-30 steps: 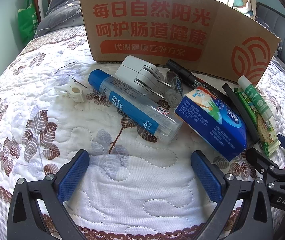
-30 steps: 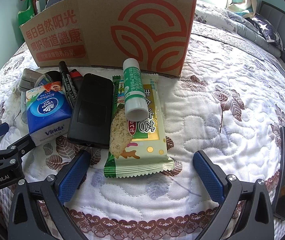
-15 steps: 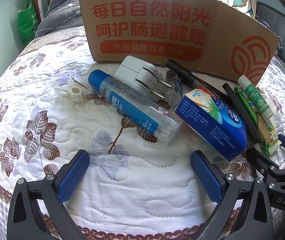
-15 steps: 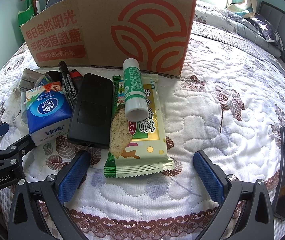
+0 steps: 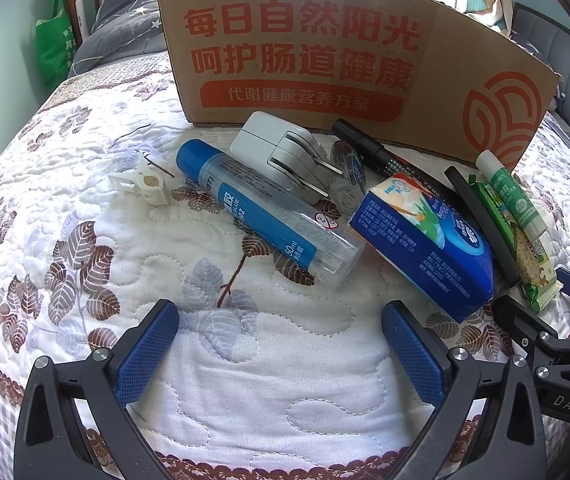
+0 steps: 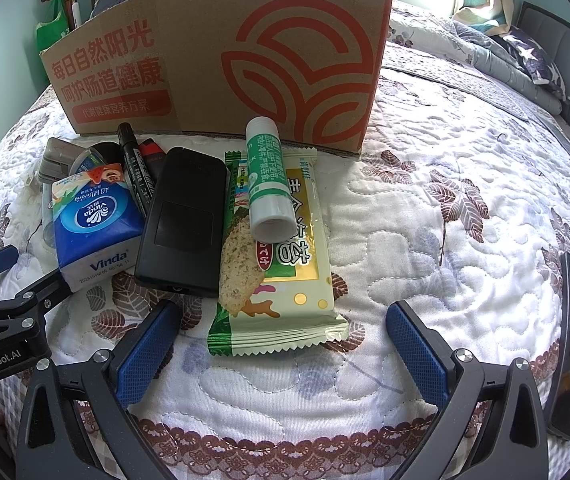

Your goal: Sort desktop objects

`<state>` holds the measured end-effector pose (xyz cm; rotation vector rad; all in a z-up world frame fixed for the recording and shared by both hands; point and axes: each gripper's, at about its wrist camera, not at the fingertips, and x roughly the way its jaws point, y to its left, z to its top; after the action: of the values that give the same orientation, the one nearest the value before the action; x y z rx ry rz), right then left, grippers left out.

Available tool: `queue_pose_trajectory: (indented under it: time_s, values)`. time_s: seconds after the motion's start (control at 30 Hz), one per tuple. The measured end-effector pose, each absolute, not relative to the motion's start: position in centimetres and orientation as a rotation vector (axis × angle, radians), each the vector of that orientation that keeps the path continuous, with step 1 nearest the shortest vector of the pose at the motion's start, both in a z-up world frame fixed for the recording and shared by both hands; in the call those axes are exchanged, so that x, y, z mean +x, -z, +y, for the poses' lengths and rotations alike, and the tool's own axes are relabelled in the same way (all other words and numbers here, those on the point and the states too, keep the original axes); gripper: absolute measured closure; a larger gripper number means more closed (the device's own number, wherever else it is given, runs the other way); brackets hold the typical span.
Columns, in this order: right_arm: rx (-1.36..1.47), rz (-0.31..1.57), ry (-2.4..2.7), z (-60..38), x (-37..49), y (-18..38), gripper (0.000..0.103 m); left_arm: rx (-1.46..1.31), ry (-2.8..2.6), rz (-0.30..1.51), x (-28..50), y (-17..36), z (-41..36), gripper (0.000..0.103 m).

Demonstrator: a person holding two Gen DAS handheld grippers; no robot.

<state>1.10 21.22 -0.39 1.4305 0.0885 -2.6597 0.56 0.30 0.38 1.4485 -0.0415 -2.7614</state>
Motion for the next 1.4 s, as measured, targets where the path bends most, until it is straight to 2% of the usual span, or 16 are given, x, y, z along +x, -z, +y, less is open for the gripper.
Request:
queue_pose_trajectory:
  time_s: [0.5, 0.83, 1.17, 1.2, 1.23, 1.27, 1.3, 1.33, 1.37, 1.4]
  values:
    - [1.430, 0.089, 2.660, 21.7, 0.7, 0.3, 0.000, 1.446, 2.759, -0.047, 0.1, -0.1, -0.1, 0.000]
    - [1.421, 0.092, 2.666, 20.8, 3.7, 1.5, 0.000, 1.447, 2.757, -0.050, 0.0, 0.1, 0.0, 0.000]
    - [1.427, 0.089, 2.663, 20.8, 0.8, 0.2, 0.000, 1.497, 2.719, -0.036, -0.1, -0.4, 0.0, 0.000]
    - [1.427, 0.090, 2.663, 20.8, 0.7, 0.2, 0.000, 1.512, 2.710, -0.022, -0.1, -0.7, -0.1, 0.035]
    - [1.428, 0.089, 2.662, 20.6, 0.4, 0.1, 0.000, 1.516, 2.707, -0.006, 0.1, -1.1, -0.3, 0.035]
    - [1.428, 0.088, 2.662, 20.6, 0.4, 0.1, 0.000, 1.484, 2.726, 0.012, 0.6, -1.7, -0.7, 0.054]
    - [1.428, 0.090, 2.662, 20.6, 0.3, 0.1, 0.000, 1.429, 2.753, 0.030, 1.3, -2.4, -1.1, 0.047]
    - [1.428, 0.090, 2.662, 20.5, 0.3, 0.1, 0.000, 1.374, 2.781, 0.061, 1.8, -3.1, -1.7, 0.050]
    - [1.428, 0.091, 2.662, 20.6, 0.3, 0.1, 0.000, 1.346, 2.786, 0.103, 2.0, -3.6, -2.5, 0.047]
    - [1.428, 0.092, 2.662, 20.6, 0.3, 0.1, 0.000, 1.348, 2.765, 0.159, 1.7, -3.8, -3.2, 0.054]
